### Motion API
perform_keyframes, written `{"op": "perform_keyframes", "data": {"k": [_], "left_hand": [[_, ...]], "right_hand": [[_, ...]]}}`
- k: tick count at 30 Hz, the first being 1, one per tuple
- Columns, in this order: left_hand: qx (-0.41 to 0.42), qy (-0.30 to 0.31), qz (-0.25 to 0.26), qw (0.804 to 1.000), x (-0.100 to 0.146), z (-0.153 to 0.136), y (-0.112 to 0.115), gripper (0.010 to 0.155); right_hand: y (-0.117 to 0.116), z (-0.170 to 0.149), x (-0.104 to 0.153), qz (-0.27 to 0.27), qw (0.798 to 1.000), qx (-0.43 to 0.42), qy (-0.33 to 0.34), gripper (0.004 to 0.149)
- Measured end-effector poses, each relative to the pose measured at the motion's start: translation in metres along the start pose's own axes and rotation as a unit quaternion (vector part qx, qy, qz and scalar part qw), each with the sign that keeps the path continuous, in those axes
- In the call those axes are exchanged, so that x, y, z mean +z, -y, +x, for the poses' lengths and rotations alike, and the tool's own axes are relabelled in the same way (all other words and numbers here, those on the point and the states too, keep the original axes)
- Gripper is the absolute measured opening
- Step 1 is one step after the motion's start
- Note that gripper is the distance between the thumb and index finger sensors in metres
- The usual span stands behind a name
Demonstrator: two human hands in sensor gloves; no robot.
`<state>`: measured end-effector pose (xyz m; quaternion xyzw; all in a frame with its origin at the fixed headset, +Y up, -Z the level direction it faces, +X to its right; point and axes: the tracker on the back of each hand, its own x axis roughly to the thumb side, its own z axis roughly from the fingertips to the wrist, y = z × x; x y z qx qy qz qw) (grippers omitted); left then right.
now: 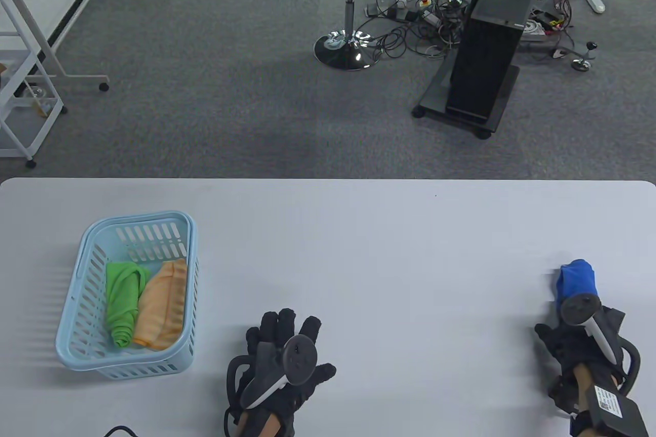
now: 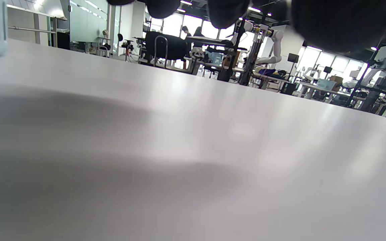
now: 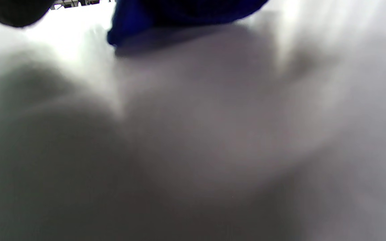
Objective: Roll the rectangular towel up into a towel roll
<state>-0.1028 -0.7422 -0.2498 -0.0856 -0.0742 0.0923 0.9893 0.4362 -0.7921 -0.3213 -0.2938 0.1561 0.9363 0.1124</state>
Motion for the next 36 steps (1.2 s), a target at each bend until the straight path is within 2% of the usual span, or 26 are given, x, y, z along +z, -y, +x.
{"op": "perform_keyframes", "data": {"k": [2,3,11,14,16,18,22,27,33,36], "left_hand": [[-0.001,-0.002,-0.003,1.000,0.000,0.000,0.001,0.090],[-0.001,-0.002,-0.004,1.000,0.000,0.000,0.000,0.090],[0.002,-0.006,-0.009,1.000,0.000,-0.001,0.000,0.089],[0.007,-0.004,-0.012,1.000,-0.001,-0.001,0.001,0.088],[0.005,-0.003,-0.016,1.000,-0.001,-0.001,0.002,0.088],[0.004,-0.001,-0.015,1.000,-0.001,-0.001,0.001,0.089],[0.007,0.004,-0.007,1.000,0.001,0.001,-0.002,0.089],[0.007,0.009,-0.009,1.000,0.002,0.001,-0.002,0.089],[0.006,0.012,-0.011,1.000,0.002,0.001,-0.002,0.089],[0.011,0.012,-0.009,1.000,0.002,0.000,-0.002,0.088]], "right_hand": [[-0.001,-0.001,-0.006,-0.014,1.000,-0.002,-0.003,0.087],[-0.001,-0.001,-0.008,0.002,1.000,-0.005,-0.006,0.088],[0.008,0.004,-0.020,0.017,1.000,-0.005,-0.011,0.089],[0.014,0.007,-0.018,-0.001,1.000,-0.010,-0.016,0.089],[0.015,0.010,-0.016,0.011,1.000,-0.014,-0.010,0.089],[0.017,0.014,-0.009,-0.007,1.000,0.002,-0.003,0.089],[0.025,0.027,0.008,-0.022,0.999,0.024,0.015,0.091],[0.037,0.056,0.048,-0.042,0.995,0.036,0.078,0.096],[0.030,0.096,0.111,-0.099,0.977,0.029,0.189,0.100],[0.025,0.108,0.133,-0.116,0.966,0.020,0.228,0.098]]}}
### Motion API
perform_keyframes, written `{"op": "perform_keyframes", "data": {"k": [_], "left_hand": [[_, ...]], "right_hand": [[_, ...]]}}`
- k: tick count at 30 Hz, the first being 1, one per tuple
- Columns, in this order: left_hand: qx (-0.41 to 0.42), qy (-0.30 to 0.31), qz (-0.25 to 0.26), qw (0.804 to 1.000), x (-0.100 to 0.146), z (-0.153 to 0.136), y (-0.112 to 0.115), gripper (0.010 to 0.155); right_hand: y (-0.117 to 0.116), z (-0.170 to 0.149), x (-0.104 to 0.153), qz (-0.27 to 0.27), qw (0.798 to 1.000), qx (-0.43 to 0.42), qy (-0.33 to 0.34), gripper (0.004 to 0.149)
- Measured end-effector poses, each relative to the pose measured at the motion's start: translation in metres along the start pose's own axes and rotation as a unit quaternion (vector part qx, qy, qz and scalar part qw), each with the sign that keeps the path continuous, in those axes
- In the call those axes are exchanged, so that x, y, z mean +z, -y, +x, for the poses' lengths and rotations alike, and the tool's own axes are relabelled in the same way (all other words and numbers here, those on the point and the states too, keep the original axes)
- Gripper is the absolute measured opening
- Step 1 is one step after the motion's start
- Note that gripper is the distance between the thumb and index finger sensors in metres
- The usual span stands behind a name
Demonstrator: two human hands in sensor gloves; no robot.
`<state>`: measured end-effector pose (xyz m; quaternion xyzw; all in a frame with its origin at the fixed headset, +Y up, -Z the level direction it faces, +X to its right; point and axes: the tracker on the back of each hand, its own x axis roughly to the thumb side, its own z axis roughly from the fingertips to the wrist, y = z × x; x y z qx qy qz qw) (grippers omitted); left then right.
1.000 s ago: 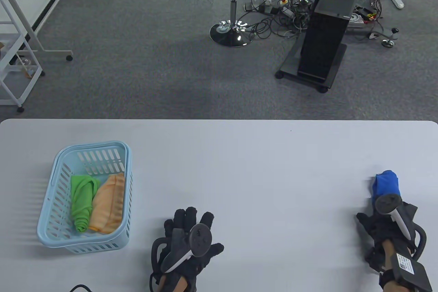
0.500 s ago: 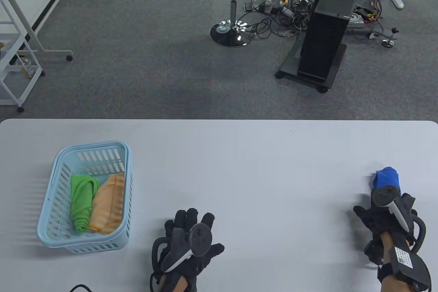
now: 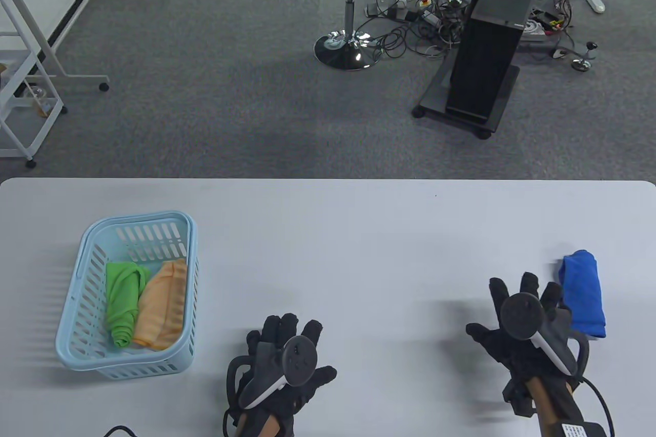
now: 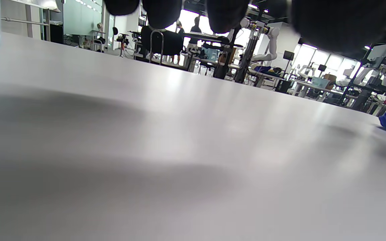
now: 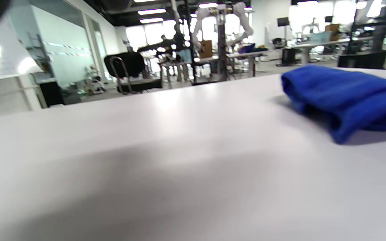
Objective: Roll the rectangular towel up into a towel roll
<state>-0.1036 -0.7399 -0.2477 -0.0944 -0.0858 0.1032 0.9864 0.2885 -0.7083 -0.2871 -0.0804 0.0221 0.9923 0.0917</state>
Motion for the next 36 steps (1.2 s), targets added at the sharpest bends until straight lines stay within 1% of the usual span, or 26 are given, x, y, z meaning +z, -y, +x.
{"op": "perform_keyframes", "data": {"k": [2,3,4,6,10,12,14,16,19,21,22,24,25,26,27,29,30,31,32,35,36], "left_hand": [[0.001,0.000,0.000,1.000,0.000,0.000,0.000,0.088],[0.000,0.001,0.001,1.000,0.000,0.000,0.000,0.088],[0.000,0.002,0.004,1.000,0.000,0.000,0.001,0.088],[0.000,0.005,0.007,1.000,0.001,0.001,0.002,0.086],[0.007,0.002,0.007,1.000,0.001,0.002,0.003,0.083],[0.009,0.003,0.016,1.000,0.001,0.002,0.002,0.079],[0.017,0.014,0.036,0.999,0.001,0.004,0.000,0.074],[0.022,0.017,0.033,0.999,0.002,0.006,0.000,0.072],[0.014,0.033,0.035,0.999,0.004,0.009,0.001,0.068],[0.028,0.048,0.076,0.996,0.006,0.008,0.001,0.065],[0.031,0.051,0.082,0.995,0.006,0.008,-0.001,0.064],[0.018,0.039,0.084,0.995,0.008,0.010,-0.013,0.063],[0.023,0.047,0.083,0.995,0.007,0.011,-0.021,0.063],[0.023,0.062,0.082,0.994,0.006,0.010,-0.035,0.062],[0.018,0.061,0.090,0.994,0.006,0.009,-0.044,0.062],[0.007,0.035,0.122,0.992,0.004,-0.003,-0.079,0.062],[0.006,0.028,0.135,0.990,0.002,-0.010,-0.094,0.063],[0.006,0.014,0.151,0.988,0.000,-0.021,-0.116,0.064],[0.005,0.005,0.156,0.988,-0.002,-0.029,-0.128,0.065],[0.002,-0.059,0.157,0.986,-0.014,-0.071,-0.177,0.069],[0.007,-0.072,0.155,0.985,-0.017,-0.081,-0.185,0.070]], "right_hand": [[-0.002,0.009,0.008,-0.010,1.000,-0.003,0.012,0.098],[-0.006,0.015,0.013,-0.024,0.999,-0.009,0.026,0.098],[-0.009,0.021,0.018,-0.051,0.998,-0.018,0.045,0.097],[-0.014,0.028,0.025,-0.071,0.995,-0.011,0.067,0.096],[-0.025,0.034,0.029,-0.067,0.994,0.001,0.089,0.096],[-0.033,0.034,0.030,-0.062,0.994,-0.005,0.094,0.095],[-0.035,0.034,0.030,-0.088,0.991,-0.021,0.095,0.092],[-0.036,0.035,0.029,-0.065,0.994,-0.025,0.088,0.091],[-0.037,0.038,0.029,-0.057,0.994,-0.027,0.092,0.090],[-0.038,0.040,0.029,-0.049,0.994,-0.022,0.095,0.089],[-0.038,0.040,0.028,-0.049,0.994,-0.020,0.096,0.088],[-0.039,0.040,0.027,-0.045,0.994,-0.013,0.100,0.088],[-0.039,0.040,0.027,-0.040,0.994,-0.011,0.100,0.088],[-0.040,0.039,0.026,-0.035,0.994,-0.011,0.102,0.088],[-0.041,0.039,0.026,-0.033,0.994,-0.011,0.103,0.087],[-0.040,0.040,0.026,-0.029,0.994,-0.011,0.103,0.087],[-0.040,0.040,0.027,-0.030,0.994,-0.010,0.104,0.087],[-0.040,0.040,0.026,-0.023,0.994,-0.010,0.106,0.086],[-0.040,0.040,0.026,-0.019,0.994,-0.010,0.107,0.086],[-0.042,0.041,0.025,-0.014,0.994,-0.003,0.108,0.087],[-0.043,0.041,0.024,-0.011,0.994,0.000,0.107,0.087]]}}
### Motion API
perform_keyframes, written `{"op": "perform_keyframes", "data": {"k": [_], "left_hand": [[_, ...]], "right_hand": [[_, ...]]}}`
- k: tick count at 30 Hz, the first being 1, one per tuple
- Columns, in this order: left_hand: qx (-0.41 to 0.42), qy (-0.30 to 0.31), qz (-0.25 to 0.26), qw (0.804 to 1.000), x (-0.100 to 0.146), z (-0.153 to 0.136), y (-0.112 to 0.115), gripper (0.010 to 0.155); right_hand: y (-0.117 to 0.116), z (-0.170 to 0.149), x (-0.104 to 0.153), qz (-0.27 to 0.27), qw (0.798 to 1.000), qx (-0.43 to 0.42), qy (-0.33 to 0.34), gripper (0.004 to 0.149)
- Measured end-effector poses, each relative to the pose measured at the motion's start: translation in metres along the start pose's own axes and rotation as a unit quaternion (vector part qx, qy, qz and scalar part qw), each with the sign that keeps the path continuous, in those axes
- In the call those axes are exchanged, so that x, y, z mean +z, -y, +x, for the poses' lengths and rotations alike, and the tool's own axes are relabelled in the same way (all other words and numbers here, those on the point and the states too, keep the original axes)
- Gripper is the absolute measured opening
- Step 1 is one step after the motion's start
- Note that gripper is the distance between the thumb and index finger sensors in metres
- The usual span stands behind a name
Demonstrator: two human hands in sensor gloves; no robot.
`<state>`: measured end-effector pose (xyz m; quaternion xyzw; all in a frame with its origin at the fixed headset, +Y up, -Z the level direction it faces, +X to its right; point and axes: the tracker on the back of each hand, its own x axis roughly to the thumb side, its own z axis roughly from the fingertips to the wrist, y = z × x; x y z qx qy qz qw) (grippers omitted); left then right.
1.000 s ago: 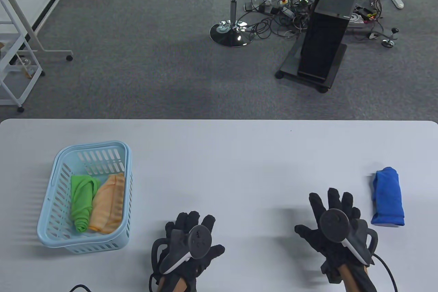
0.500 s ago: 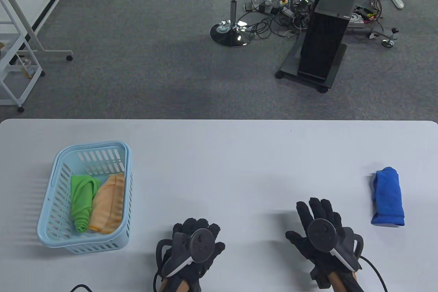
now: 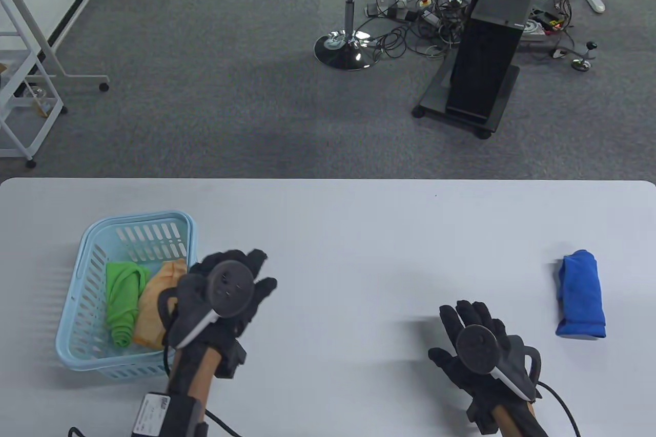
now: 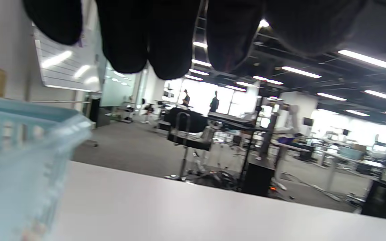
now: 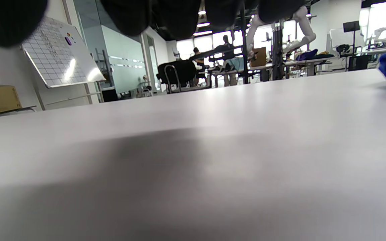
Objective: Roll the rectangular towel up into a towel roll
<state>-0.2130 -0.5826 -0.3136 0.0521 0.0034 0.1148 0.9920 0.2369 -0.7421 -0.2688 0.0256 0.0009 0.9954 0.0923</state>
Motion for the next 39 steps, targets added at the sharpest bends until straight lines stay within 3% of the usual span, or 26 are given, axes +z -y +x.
{"op": "perform_keyframes", "data": {"k": [4,7,10,18,21,25,31,34,37,39], "left_hand": [[0.008,-0.076,-0.011,0.997,-0.029,-0.046,-0.018,0.073],[0.013,-0.128,-0.039,0.991,-0.043,-0.079,-0.015,0.072],[0.021,-0.143,-0.067,0.987,-0.052,-0.100,-0.007,0.066],[-0.016,-0.200,-0.177,0.964,-0.070,-0.137,0.045,0.063],[-0.028,-0.224,-0.231,0.946,-0.076,-0.147,0.070,0.073],[-0.034,-0.238,-0.256,0.936,-0.079,-0.157,0.100,0.084],[-0.091,-0.255,-0.328,0.905,-0.084,-0.160,0.130,0.102],[-0.140,-0.250,-0.322,0.902,-0.089,-0.153,0.131,0.085],[-0.121,-0.234,-0.272,0.926,-0.091,-0.146,0.113,0.062],[-0.099,-0.234,-0.254,0.933,-0.091,-0.141,0.095,0.057]], "right_hand": [[-0.004,-0.001,-0.002,0.015,1.000,0.010,0.000,0.086],[-0.006,-0.002,-0.003,0.022,1.000,0.014,-0.003,0.087],[-0.007,-0.005,-0.003,0.027,0.999,0.021,-0.007,0.087],[-0.014,-0.010,-0.005,0.057,0.998,0.028,-0.018,0.088],[-0.017,-0.009,-0.006,0.078,0.996,0.033,-0.020,0.088],[-0.021,-0.009,-0.006,0.093,0.994,0.041,-0.024,0.089],[-0.025,-0.011,-0.008,0.116,0.992,0.039,-0.028,0.090],[-0.024,-0.013,-0.008,0.120,0.991,0.045,-0.029,0.090],[-0.022,-0.013,-0.008,0.119,0.992,0.040,-0.030,0.090],[-0.019,-0.013,-0.008,0.116,0.992,0.036,-0.030,0.091]]}}
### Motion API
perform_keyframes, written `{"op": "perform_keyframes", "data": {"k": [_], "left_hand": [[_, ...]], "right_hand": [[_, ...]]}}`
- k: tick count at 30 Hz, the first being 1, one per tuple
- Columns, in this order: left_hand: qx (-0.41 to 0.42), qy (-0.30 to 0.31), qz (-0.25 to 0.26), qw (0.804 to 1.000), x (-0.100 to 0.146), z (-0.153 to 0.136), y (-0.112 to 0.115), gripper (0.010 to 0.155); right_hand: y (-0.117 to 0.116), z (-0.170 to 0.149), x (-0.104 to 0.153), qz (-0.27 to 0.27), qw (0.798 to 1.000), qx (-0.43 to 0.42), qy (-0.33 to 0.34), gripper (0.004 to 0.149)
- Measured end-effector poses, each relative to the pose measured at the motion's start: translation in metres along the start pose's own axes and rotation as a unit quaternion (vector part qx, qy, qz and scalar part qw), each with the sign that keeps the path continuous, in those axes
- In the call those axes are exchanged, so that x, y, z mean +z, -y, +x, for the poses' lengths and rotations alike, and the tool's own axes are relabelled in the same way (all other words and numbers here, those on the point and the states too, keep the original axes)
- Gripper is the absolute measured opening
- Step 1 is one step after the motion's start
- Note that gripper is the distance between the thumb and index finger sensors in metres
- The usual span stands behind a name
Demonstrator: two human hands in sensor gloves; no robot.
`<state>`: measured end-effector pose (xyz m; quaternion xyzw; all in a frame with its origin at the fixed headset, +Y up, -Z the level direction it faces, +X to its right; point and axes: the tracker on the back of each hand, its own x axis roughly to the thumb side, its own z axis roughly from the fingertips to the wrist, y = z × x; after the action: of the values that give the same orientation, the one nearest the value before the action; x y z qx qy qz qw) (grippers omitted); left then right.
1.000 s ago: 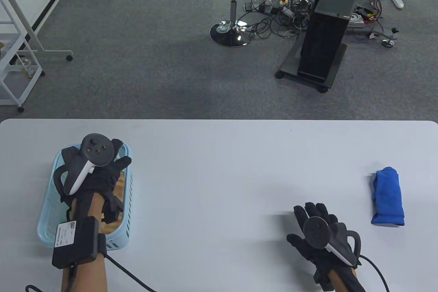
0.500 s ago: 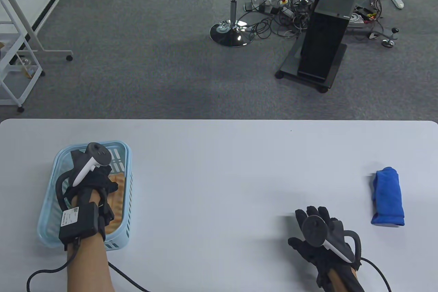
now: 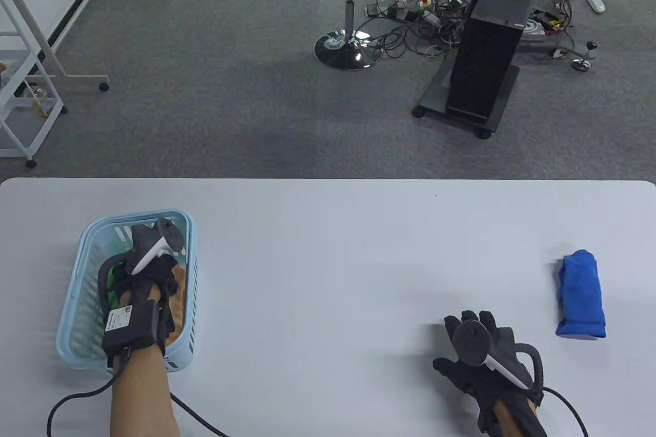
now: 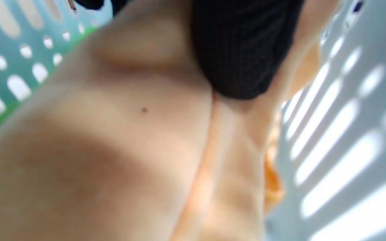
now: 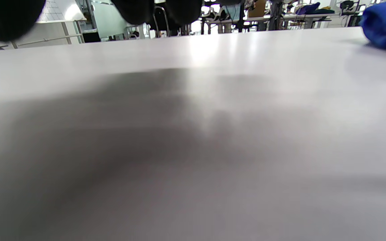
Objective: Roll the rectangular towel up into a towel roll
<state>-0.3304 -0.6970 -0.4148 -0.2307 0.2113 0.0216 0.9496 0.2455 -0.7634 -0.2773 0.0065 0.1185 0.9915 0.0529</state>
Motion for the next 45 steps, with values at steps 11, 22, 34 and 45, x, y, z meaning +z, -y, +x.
{"op": "perform_keyframes", "data": {"k": [11,22,34,45], "left_hand": [[0.147,0.032,0.186,0.971,0.140,0.004,-0.131,0.058],[0.235,0.343,0.184,0.891,0.259,0.102,-0.074,0.059],[0.480,0.353,0.009,0.803,0.191,0.128,0.122,0.056],[0.595,0.308,-0.127,0.732,0.171,0.139,0.162,0.055]], "right_hand": [[0.011,0.005,0.007,-0.017,0.999,-0.030,0.016,0.090],[0.014,0.011,0.012,-0.022,0.999,-0.033,0.032,0.090],[0.005,0.013,0.007,-0.004,0.999,-0.035,0.034,0.089],[0.010,0.052,0.022,0.044,0.982,-0.136,0.121,0.074]]}}
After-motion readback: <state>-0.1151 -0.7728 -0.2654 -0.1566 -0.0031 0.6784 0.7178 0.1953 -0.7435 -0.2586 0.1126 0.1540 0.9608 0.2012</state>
